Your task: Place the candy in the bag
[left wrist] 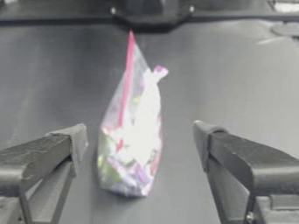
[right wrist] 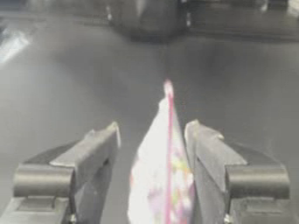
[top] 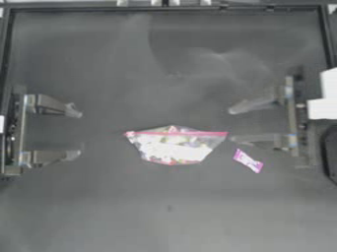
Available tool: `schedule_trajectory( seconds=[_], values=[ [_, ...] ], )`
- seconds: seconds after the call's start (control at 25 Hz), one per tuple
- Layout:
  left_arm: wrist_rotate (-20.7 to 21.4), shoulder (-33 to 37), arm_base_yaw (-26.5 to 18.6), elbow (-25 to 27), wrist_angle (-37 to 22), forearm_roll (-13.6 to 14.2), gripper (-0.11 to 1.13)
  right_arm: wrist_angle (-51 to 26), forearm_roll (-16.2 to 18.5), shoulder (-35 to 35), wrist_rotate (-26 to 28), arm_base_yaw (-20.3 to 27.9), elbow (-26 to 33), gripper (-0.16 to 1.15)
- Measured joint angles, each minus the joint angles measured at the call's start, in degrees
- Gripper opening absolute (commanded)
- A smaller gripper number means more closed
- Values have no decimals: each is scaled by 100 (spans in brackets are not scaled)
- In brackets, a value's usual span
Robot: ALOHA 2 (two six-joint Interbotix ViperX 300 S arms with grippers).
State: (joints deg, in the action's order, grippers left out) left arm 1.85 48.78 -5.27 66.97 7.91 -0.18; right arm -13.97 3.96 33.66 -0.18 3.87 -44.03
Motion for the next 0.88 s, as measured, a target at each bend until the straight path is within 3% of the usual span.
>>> schedule_trajectory(
  seconds=[0.32,0.88],
  values=[
    [105,-299,-176,105,18,18,101,-1397,44,-1257,-9,18,1406,83],
    [114,-729,-448,158,281,18,101,-2593,62,-2707,-62,-53,2997,83]
  ],
)
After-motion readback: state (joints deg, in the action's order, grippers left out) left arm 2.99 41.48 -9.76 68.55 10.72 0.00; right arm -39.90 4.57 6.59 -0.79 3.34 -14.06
